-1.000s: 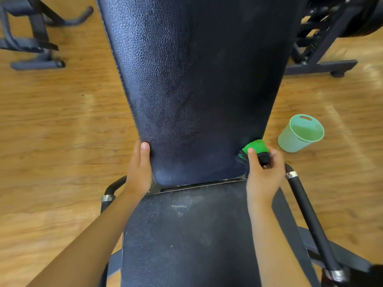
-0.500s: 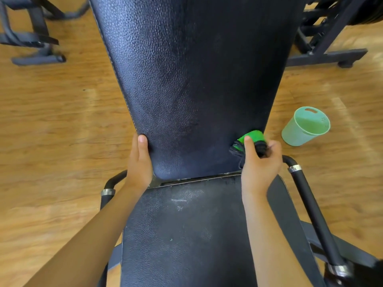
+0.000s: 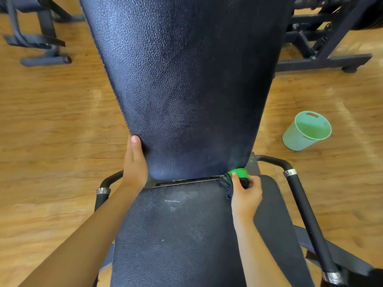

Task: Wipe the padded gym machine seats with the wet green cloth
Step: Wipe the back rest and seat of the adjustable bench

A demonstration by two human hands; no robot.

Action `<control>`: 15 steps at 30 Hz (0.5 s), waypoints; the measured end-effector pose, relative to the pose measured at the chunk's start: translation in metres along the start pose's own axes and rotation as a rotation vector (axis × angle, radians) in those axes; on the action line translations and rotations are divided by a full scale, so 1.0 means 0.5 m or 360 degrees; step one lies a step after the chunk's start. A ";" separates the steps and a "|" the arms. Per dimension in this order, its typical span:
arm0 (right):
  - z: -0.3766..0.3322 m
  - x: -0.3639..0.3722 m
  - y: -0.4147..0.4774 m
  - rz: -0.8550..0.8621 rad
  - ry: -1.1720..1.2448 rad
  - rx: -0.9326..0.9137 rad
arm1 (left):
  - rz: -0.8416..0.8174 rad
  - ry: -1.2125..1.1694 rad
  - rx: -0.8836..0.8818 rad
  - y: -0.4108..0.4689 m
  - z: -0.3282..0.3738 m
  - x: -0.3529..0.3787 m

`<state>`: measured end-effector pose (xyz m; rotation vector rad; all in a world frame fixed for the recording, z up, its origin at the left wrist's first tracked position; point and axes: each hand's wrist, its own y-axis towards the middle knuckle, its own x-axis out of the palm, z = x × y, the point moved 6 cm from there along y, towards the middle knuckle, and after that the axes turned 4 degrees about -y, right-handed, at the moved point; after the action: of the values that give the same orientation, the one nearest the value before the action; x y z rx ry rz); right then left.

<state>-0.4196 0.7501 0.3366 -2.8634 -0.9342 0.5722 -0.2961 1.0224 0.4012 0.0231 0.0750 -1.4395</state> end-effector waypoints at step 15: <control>-0.104 -0.029 0.039 0.0006 0.0094 -0.0313 | 0.0003 -0.0037 -0.0040 -0.016 0.016 0.012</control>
<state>-0.4004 0.7278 0.3858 -3.0352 -1.0301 0.4151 -0.3029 1.0151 0.4088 -0.0140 0.0743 -1.4364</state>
